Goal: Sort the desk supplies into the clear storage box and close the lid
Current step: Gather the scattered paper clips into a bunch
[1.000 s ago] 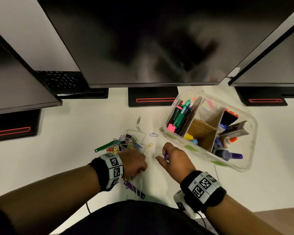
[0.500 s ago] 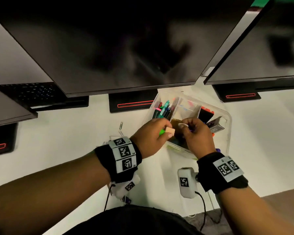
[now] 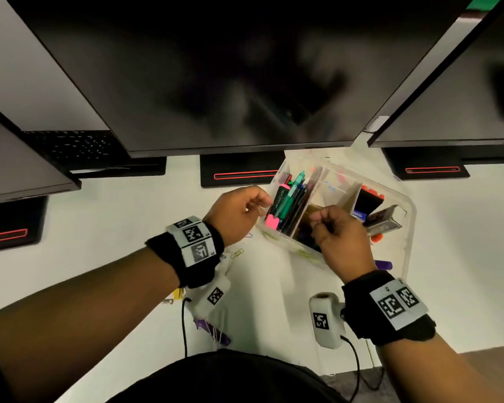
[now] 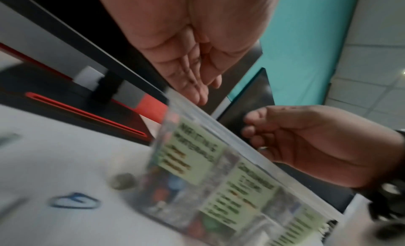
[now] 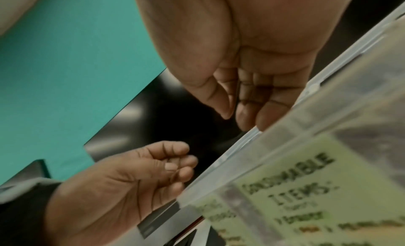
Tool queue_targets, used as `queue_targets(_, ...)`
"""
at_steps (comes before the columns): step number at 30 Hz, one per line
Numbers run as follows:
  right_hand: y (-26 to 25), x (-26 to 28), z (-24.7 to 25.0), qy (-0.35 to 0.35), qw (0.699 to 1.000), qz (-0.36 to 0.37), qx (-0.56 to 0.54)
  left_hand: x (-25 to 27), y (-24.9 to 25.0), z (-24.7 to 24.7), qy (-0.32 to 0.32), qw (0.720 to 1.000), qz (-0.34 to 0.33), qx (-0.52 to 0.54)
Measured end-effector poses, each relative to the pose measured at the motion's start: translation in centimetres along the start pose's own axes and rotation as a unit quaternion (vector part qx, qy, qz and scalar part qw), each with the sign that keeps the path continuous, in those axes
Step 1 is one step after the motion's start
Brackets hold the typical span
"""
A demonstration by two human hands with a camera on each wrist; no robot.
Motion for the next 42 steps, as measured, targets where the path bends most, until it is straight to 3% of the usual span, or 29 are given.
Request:
queue_targets(4, -1.9, 1.0, -5.3, -0.114, 0.992, 0.035, 0.033, 1.7, -6.4, 4.6, 0.056, 0.997, 0.057, -0.023)
queue_targets(8, -2.4, 2.1, -11.3, -0.223, 0.961, 0.080, 0.139, 3.7, -11.5, 5.8, -0.018, 0.980, 0.093, -0.174)
queue_targets(10, -0.4, 2.2, -14.4, -0.263, 0.942, 0.049, 0.204, 4.4, -13.3, 5.7, -0.058, 0.965, 0.101, -0.235)
queue_targets(14, 4.8, 0.0, -18.4, -0.236, 0.883, -0.018, 0.404, 5.2, -14.8, 4.4, -0.143, 0.938, 0.083, -0.304)
queue_targets(18, 6.6, -2.3, -19.2, -0.180, 0.883, -0.118, 0.417, 5.2, -13.7, 2.1, -0.190, 0.932, 0.049, -0.304)
queue_targets(23, 7.6, -2.5, -19.7, -0.203, 0.841, -0.192, 0.463, 5.0, -11.9, -1.2, -0.238, 0.918, -0.012, -0.316)
queue_targets(25, 7.8, -2.4, -19.5, -0.202, 0.844, -0.191, 0.460, 5.2, -11.8, -2.2, -0.254, 0.910, -0.030, -0.326)
queue_targets(29, 6.9, -1.6, -19.0, -0.232, 0.859, -0.110, 0.443, 5.2, -11.8, -3.0, -0.262, 0.894, -0.053, -0.360)
queue_targets(35, 5.2, 0.4, -18.5, -0.268, 0.824, -0.008, 0.499, 5.6, -11.2, -4.0, -0.273, 0.882, -0.078, -0.377)
queue_targets(38, 4.5, 1.2, -17.6, -0.284, 0.854, -0.015, 0.435, 5.2, -11.3, -4.0, -0.254, 0.898, -0.063, -0.355)
queue_targets(42, 1.9, 2.3, -15.8, -0.253, 0.906, 0.003, 0.339, 4.6, -10.4, -2.2, -0.192, 0.937, -0.033, -0.289)
Point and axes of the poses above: each hand's wrist, its own x-axis away from the middle knuckle, its own z-axis out of the back of the hand, y = z × x, the point moved 8 cm from there along -x, towards the middle knuckle, and after that the axes turned 14 degrees about -x, right-handed, at the moved point
